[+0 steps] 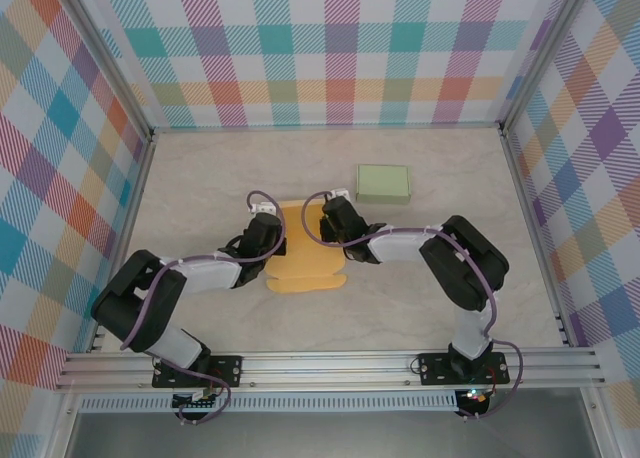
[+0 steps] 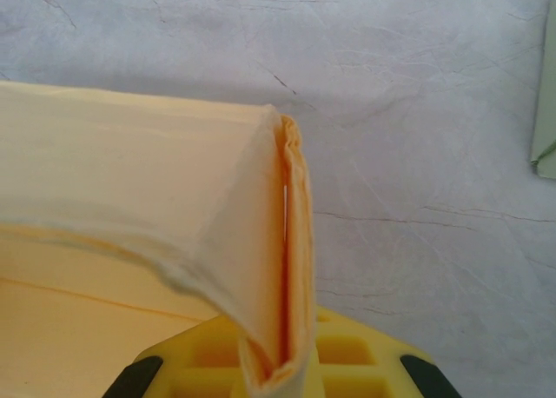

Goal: Fold the paper box

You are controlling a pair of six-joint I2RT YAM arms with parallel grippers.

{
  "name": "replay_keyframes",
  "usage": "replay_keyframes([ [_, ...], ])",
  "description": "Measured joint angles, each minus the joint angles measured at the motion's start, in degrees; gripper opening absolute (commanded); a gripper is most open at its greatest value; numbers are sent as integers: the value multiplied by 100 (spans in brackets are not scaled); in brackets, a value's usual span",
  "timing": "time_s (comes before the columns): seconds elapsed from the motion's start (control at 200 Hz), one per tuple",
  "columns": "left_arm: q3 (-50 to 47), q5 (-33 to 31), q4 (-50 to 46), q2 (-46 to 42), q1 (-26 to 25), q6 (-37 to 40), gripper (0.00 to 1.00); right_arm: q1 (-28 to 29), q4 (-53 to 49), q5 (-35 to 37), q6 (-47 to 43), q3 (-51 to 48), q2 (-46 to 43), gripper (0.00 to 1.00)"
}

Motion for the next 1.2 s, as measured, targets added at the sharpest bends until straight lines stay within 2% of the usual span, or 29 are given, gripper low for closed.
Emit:
replay_keyframes([
  [0.21, 76, -1117, 111, 297, -273, -203, 4, 166, -282, 166, 339, 348, 190, 0],
  [0.375, 203, -1751, -87, 380, -376, -568, 5, 262, -380, 179, 621, 468, 254, 0],
  [0.705, 763, -2697, -1252, 743, -476, -2074, 11, 417, -433, 160, 973, 715, 433, 0],
  [0.845, 922, -2804, -1469, 855, -476, -2352, 12, 422, -433, 164, 1062, 741, 457, 0],
  [1.2, 922, -2806, -1561, 748, -474, -2369, 14, 422, -522, 160, 1193, 804, 481, 0],
])
